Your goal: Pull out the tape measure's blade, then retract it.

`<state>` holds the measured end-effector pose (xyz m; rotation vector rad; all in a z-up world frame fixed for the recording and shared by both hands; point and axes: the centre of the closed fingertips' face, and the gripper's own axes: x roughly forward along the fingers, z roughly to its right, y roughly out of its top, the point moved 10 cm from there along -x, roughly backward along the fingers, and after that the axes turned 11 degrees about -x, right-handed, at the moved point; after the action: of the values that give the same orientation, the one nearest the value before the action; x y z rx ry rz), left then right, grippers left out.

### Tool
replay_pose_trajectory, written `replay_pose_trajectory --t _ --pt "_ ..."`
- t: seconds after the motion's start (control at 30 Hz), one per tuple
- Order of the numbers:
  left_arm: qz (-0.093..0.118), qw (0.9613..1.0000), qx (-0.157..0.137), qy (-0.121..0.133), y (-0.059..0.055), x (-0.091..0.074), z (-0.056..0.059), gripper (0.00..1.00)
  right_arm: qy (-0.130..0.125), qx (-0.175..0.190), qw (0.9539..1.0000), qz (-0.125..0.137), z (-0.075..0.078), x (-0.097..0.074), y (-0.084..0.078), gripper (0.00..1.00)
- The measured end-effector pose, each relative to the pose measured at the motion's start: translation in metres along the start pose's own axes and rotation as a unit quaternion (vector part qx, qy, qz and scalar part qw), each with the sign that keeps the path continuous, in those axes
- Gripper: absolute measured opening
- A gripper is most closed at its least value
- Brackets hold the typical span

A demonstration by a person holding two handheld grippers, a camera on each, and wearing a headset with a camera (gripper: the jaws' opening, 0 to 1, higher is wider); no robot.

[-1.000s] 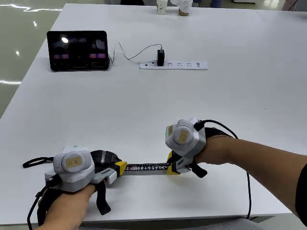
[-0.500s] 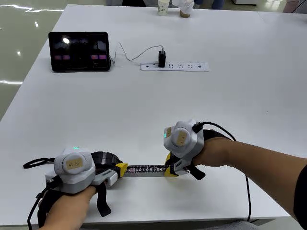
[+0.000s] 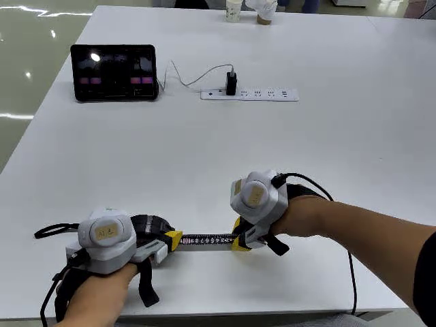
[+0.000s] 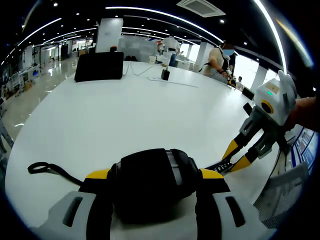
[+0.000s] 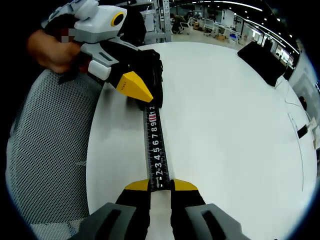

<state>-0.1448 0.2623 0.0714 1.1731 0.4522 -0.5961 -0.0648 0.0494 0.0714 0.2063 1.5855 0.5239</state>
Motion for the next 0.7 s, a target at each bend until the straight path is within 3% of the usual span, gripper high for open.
replay_pose_trajectory --t 0.7 --pt "-0.001 1.0000 -0.005 -0.002 0.0004 0.0003 -0.0002 0.62 0.000 -0.003 1.0000 0.003 0.0011 0.0033 0.0057 0.11"
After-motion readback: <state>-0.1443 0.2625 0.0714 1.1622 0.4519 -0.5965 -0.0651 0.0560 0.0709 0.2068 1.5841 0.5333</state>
